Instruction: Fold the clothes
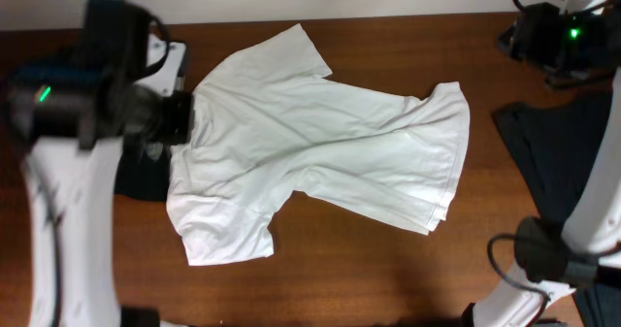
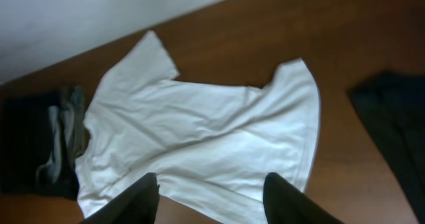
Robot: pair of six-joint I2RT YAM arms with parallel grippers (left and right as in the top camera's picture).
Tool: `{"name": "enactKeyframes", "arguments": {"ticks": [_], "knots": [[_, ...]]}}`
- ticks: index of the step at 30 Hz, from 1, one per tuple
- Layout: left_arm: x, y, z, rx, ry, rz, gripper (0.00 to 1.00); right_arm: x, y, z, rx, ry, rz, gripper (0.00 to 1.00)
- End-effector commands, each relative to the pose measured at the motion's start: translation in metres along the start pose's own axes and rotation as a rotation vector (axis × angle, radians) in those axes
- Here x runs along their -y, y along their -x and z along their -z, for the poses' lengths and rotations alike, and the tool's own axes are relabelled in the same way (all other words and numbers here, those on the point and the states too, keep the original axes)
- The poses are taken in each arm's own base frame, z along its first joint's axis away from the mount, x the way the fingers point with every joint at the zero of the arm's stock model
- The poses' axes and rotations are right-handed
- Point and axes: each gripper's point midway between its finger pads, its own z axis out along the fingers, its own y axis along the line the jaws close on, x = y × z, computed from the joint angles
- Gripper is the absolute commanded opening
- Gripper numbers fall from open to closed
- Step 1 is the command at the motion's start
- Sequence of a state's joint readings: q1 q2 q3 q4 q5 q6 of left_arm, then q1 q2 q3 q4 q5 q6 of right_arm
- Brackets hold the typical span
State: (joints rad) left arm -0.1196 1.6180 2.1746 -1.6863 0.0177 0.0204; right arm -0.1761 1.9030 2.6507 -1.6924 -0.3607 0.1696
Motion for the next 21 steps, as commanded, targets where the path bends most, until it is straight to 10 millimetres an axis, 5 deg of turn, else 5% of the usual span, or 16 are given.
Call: {"name": "enactKeyframes", "arguments": {"ticks": [1, 7, 12, 19, 21], "knots": [[0.003, -0.039, -0.004, -0.074, -0.016, 0.114, 0.39, -0.018, -0.013, -0.016, -0.052, -0.023, 0.036, 0.65], [-0.006, -0.152, -0.113, -0.524, 0.060, 0.362, 0.45, 0.001, -0.072, -0.086, -0.353, -0.111, -0.015, 0.67], [-0.017, -0.232, -0.191, -0.650, 0.028, 0.556, 0.55, 0.061, -0.106, -0.142, -0.472, -0.246, -0.074, 0.75], [-0.016, -0.242, -0.245, -0.526, -0.064, 0.640, 0.55, 0.115, -0.140, -0.173, -0.539, -0.239, -0.223, 0.79], [-0.011, -0.246, -0.254, -0.536, -0.092, 0.655, 0.41, 0.125, -0.148, -0.178, -0.552, -0.234, -0.257, 0.79]]}}
